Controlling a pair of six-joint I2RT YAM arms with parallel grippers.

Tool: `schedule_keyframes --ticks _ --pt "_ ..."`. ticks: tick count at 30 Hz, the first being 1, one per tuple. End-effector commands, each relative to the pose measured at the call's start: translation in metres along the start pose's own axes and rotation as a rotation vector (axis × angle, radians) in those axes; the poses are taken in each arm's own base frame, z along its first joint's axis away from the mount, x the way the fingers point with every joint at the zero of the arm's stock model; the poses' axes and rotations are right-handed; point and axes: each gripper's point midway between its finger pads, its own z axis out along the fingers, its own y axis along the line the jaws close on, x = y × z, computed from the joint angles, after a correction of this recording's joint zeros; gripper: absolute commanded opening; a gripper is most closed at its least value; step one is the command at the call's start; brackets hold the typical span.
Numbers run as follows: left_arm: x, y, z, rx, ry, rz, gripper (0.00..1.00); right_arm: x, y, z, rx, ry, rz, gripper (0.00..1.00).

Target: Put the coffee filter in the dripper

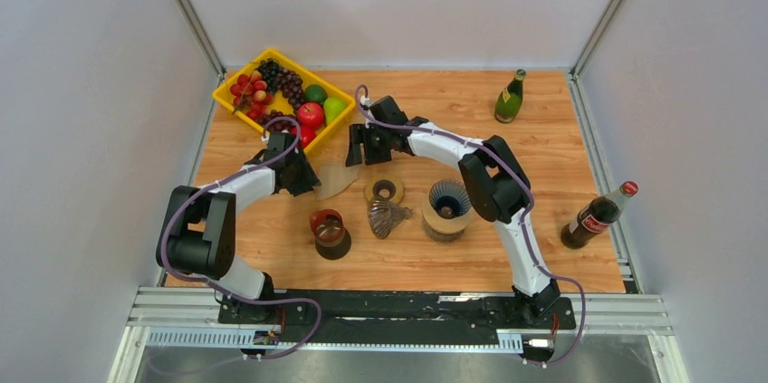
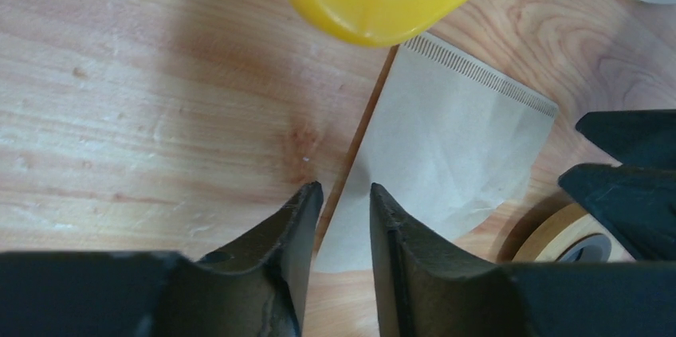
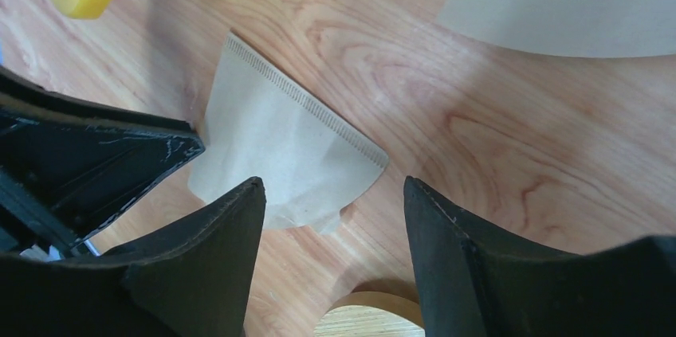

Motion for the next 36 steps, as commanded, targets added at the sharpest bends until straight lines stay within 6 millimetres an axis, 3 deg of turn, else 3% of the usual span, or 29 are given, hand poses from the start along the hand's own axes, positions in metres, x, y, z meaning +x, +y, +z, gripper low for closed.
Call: schedule_keyframes --ticks 1,10,20,26,36 --pt "0.009 0.001 0.010 0.009 0.057 -0.010 0.36 0.006 0.017 0.010 -0.075 0.020 0.019 0.66" --pt "0.018 -0.005 0.014 0.050 0.093 -0.016 0.26 0.022 0.036 0.012 -0.179 0.093 0.063 0.64" --pt "0.024 -0.008 0.017 0.071 0.123 -0.020 0.23 0.012 0.053 0.009 -0.225 0.061 0.108 0.56" --pt "0.024 -0.009 0.016 0.076 0.124 -0.021 0.23 0.005 0.047 0.013 -0.176 0.015 0.153 0.52" --pt "0.024 -0.010 0.017 0.082 0.127 -0.018 0.23 -0.005 0.048 0.003 -0.157 -0.061 0.205 0.26"
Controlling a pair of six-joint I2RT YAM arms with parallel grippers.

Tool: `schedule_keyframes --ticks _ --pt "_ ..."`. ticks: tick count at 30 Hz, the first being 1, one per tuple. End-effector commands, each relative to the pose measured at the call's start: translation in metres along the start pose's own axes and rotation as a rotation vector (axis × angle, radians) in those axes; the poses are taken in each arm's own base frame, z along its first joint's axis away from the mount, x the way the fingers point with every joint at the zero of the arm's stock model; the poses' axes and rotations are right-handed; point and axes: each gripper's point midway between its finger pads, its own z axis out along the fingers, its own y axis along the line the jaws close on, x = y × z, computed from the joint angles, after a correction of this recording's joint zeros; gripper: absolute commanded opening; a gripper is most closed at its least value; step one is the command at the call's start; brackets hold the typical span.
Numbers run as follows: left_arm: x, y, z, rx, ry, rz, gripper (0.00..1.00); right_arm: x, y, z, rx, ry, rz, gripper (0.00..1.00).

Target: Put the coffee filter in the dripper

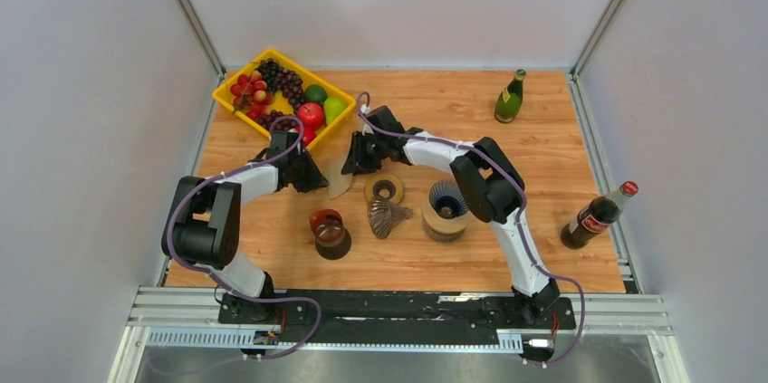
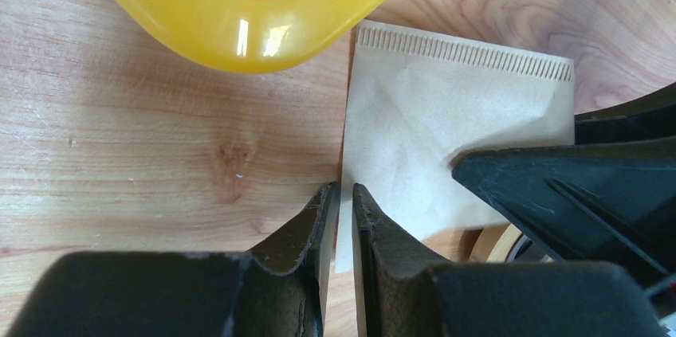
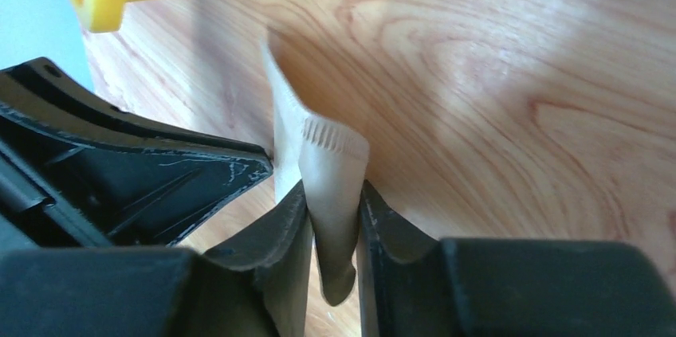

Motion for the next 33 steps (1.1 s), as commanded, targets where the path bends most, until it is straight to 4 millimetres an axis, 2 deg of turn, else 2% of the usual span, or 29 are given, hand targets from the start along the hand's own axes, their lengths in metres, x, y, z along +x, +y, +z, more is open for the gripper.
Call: schedule_keyframes --ticks 1,4,7,11,13,17,18,21,23,24,26,27,28,29,30,33 --pt "0.014 0.017 0.005 -0.058 0.051 -0.012 0.23 -0.020 0.030 -0.016 -0.054 -0.089 -0.010 0.24" --pt "0.014 0.018 0.004 -0.061 0.050 -0.003 0.24 -0.021 0.036 -0.024 -0.068 -0.098 -0.025 0.13" --pt "0.008 0.009 -0.004 -0.032 0.028 0.011 0.26 -0.024 0.043 -0.034 -0.079 -0.122 -0.046 0.03" --pt "-0.005 -0.006 -0.022 0.017 -0.029 0.039 0.36 -0.027 0.059 -0.052 -0.115 -0.143 -0.082 0.00" --pt "-0.013 -0.015 -0.034 0.043 -0.063 0.060 0.42 -0.028 0.068 -0.062 -0.136 -0.150 -0.106 0.00" --pt "-0.029 -0.038 -0.064 0.124 -0.149 0.130 0.70 -0.031 0.084 -0.091 -0.179 -0.172 -0.171 0.00" --pt "-0.033 -0.043 -0.070 0.141 -0.167 0.143 0.73 -0.031 0.086 -0.099 -0.188 -0.172 -0.183 0.00" --pt "-0.044 -0.068 -0.104 0.248 -0.257 0.228 0.91 -0.033 0.080 -0.127 -0.185 -0.178 -0.224 0.00" --pt "-0.050 -0.085 -0.124 0.330 -0.328 0.287 0.98 -0.032 0.076 -0.148 -0.181 -0.181 -0.304 0.00" --pt "-0.053 -0.093 -0.131 0.371 -0.358 0.317 0.99 -0.030 0.074 -0.159 -0.172 -0.179 -0.351 0.00" --pt "-0.048 -0.118 -0.156 0.511 -0.381 0.412 1.00 -0.022 0.064 -0.181 -0.142 -0.173 -0.412 0.00" --pt "-0.044 -0.125 -0.162 0.554 -0.380 0.464 1.00 -0.019 0.060 -0.193 -0.130 -0.174 -0.447 0.00" --pt "-0.035 -0.138 -0.173 0.649 -0.364 0.536 1.00 -0.015 0.057 -0.204 -0.119 -0.175 -0.479 0.00" --pt "-0.030 -0.145 -0.179 0.701 -0.358 0.576 1.00 -0.008 0.058 -0.214 -0.122 -0.167 -0.526 0.00" --pt "-0.017 -0.156 -0.190 0.808 -0.328 0.653 1.00 -0.004 0.060 -0.224 -0.125 -0.171 -0.571 0.00" --pt "0.015 -0.174 -0.204 0.981 -0.258 0.799 1.00 0.010 0.069 -0.244 -0.170 -0.182 -0.665 0.00"
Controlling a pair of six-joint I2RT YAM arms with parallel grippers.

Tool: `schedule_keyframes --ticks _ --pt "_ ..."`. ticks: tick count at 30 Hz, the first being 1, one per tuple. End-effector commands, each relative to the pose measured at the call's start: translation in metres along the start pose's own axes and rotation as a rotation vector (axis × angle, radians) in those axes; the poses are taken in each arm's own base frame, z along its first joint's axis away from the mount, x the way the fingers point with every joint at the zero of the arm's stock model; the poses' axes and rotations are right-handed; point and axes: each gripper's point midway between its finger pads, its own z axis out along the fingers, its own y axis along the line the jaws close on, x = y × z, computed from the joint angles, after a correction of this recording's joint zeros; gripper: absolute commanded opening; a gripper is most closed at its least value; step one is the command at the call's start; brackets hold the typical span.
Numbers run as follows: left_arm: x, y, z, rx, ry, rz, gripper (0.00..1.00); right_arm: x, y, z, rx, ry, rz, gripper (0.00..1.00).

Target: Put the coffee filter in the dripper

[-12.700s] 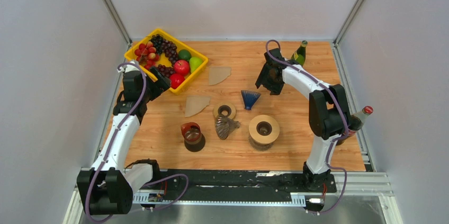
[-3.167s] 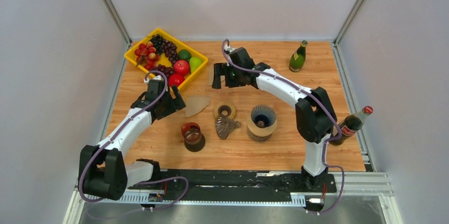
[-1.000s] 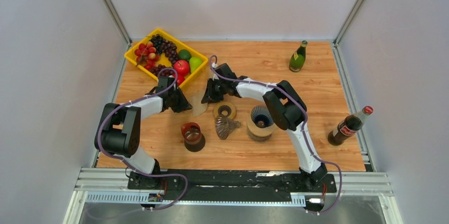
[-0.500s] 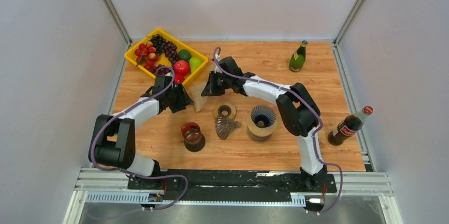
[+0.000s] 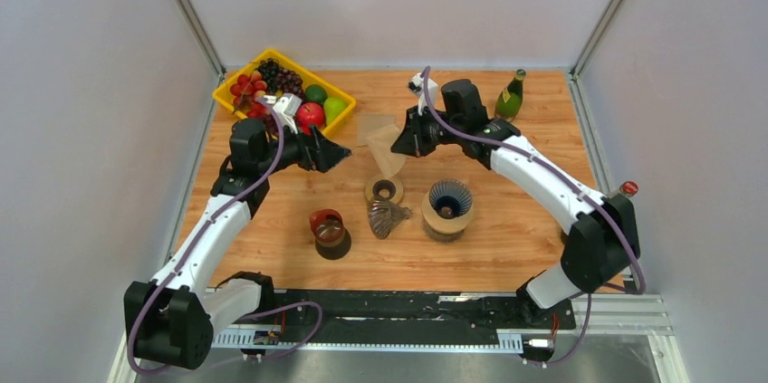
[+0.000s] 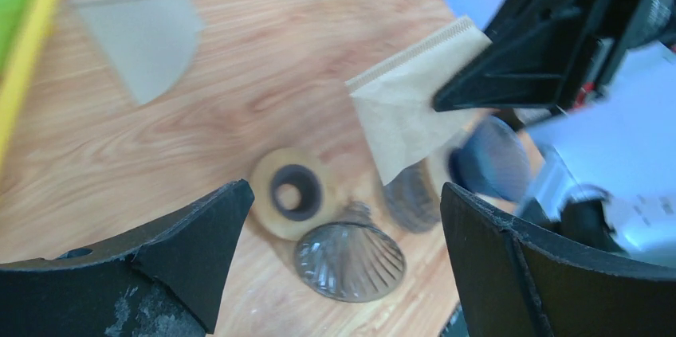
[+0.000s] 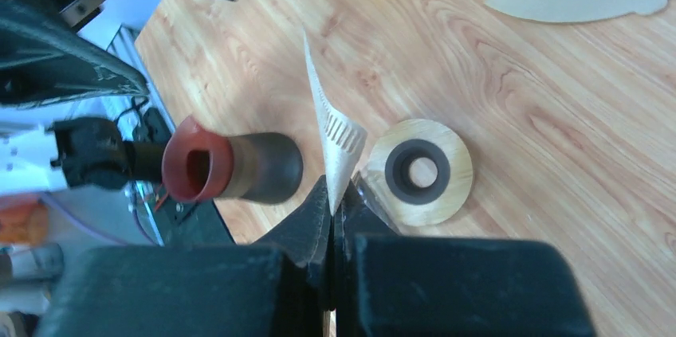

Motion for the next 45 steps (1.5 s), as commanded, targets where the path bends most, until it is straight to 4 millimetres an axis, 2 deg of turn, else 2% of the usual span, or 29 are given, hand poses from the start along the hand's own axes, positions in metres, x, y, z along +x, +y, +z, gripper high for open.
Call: schedule_keyframes --ticks 1,2,3,4,6,12,17,20,23,24,27,28,29,30,32,34,35,38,39,42,45 --pt "0.011 -0.069 -0.005 0.406 0.055 0.262 1.00 0.010 0.030 -0.032 -0.104 0.009 -0.217 0.00" --pt "0.017 -0.082 -0.003 0.443 0.073 0.293 1.00 0.011 0.036 -0.036 -0.128 0.010 -0.230 0.00" --pt "0.024 -0.082 -0.001 0.449 0.095 0.333 1.00 0.012 0.042 -0.039 -0.159 0.013 -0.243 0.00" --pt "0.027 -0.093 0.001 0.476 0.106 0.362 1.00 0.013 0.046 -0.041 -0.182 0.017 -0.248 0.00" --pt "0.031 -0.096 0.003 0.476 0.122 0.395 1.00 0.015 0.051 -0.044 -0.210 0.018 -0.274 0.00" --pt "0.029 -0.098 0.008 0.493 0.109 0.404 0.98 0.018 0.067 -0.051 -0.305 0.021 -0.335 0.00" --pt "0.032 -0.087 0.019 0.448 0.140 0.375 0.94 0.022 0.075 -0.057 -0.350 0.025 -0.354 0.00" --pt "0.032 -0.095 0.020 0.502 0.148 0.344 0.89 0.024 0.077 -0.057 -0.353 0.026 -0.368 0.00" --pt "0.029 -0.113 0.016 0.621 0.120 0.320 0.77 0.023 0.077 -0.053 -0.348 0.031 -0.369 0.00" --pt "0.034 -0.118 0.012 0.661 0.145 0.277 0.70 0.022 0.076 -0.052 -0.345 0.030 -0.368 0.00" --pt "0.037 -0.119 0.011 0.677 0.143 0.263 0.53 0.019 0.075 -0.052 -0.332 0.025 -0.368 0.00" --pt "0.037 -0.118 0.011 0.672 0.140 0.262 0.41 0.017 0.075 -0.052 -0.330 0.022 -0.368 0.00" --pt "0.037 -0.118 0.011 0.670 0.141 0.260 0.35 0.016 0.075 -0.052 -0.326 0.021 -0.366 0.00" --pt "0.038 -0.118 0.011 0.669 0.142 0.260 0.20 0.014 0.075 -0.052 -0.319 0.016 -0.363 0.00" --pt "0.036 -0.116 0.012 0.642 0.135 0.259 0.03 0.008 0.073 -0.052 -0.286 0.003 -0.352 0.01" --pt "0.034 -0.112 0.013 0.608 0.125 0.256 0.00 0.001 0.070 -0.053 -0.252 -0.013 -0.340 0.06" --pt "0.032 -0.111 0.014 0.586 0.118 0.247 0.00 -0.001 0.069 -0.053 -0.234 -0.021 -0.333 0.14" --pt "0.026 -0.108 0.016 0.535 0.098 0.216 0.00 -0.011 0.062 -0.058 -0.151 -0.055 -0.287 0.49" --pt "0.024 -0.106 0.017 0.508 0.088 0.199 0.00 -0.015 0.057 -0.061 -0.107 -0.073 -0.275 0.57" --pt "0.021 -0.103 0.017 0.471 0.068 0.178 0.00 -0.026 0.034 -0.072 0.065 -0.140 -0.236 0.64" --pt "0.015 -0.101 0.016 0.439 0.031 0.164 0.00 -0.025 0.002 -0.086 0.256 -0.204 -0.176 0.74"
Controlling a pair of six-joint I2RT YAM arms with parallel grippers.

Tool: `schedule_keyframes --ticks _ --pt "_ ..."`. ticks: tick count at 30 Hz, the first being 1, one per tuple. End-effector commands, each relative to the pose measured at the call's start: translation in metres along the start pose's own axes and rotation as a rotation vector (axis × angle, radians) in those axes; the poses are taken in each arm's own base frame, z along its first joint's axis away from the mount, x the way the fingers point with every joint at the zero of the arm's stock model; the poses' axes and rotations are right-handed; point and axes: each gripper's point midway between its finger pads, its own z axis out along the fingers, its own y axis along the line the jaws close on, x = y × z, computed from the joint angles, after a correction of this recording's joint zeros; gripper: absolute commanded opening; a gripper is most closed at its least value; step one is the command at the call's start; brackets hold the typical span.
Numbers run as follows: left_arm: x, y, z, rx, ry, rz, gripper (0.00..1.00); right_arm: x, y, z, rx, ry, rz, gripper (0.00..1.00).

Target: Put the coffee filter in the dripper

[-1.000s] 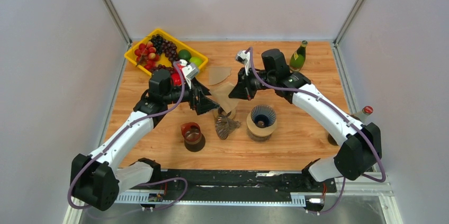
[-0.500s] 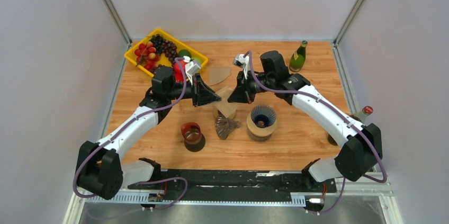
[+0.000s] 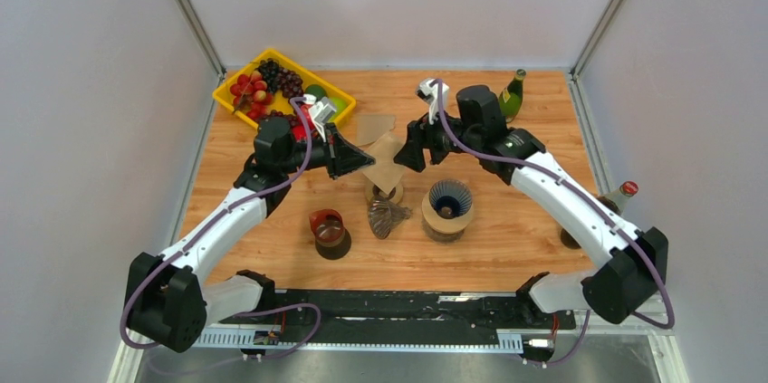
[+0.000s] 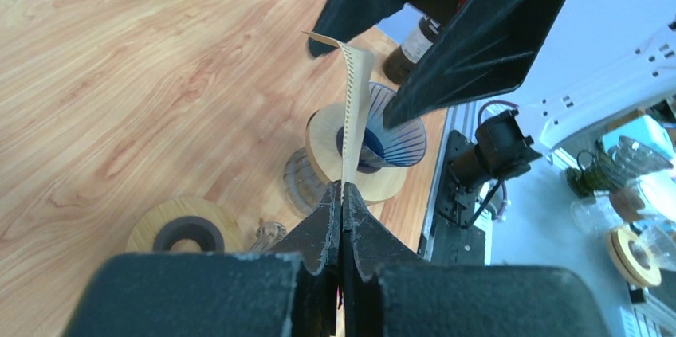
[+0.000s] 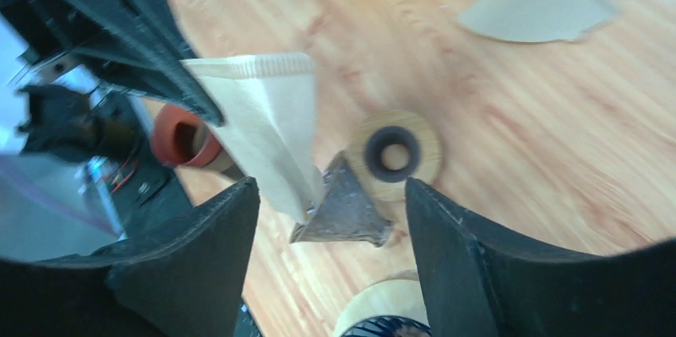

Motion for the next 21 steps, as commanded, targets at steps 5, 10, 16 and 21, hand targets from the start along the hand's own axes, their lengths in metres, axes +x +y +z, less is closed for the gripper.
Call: schedule_keyframes --ticks 5,10,16,21 --pt "-0.017 -0.001 -0.005 -0.058 -0.091 -0.003 0.00 -0.006 -0.062 -0.043 0.448 -0.193 0.115 0.92" --pt "-0.016 -0.006 -0.005 -0.027 -0.089 -0.006 0.00 -0.008 -0.057 -0.037 0.404 -0.213 0.121 0.94" --pt "-0.016 -0.009 -0.005 -0.016 -0.089 -0.005 0.00 -0.014 -0.042 -0.022 0.287 -0.209 0.130 0.94" --pt "-0.015 -0.008 -0.006 -0.022 -0.087 -0.011 0.00 -0.017 -0.032 -0.015 0.217 -0.205 0.128 0.94"
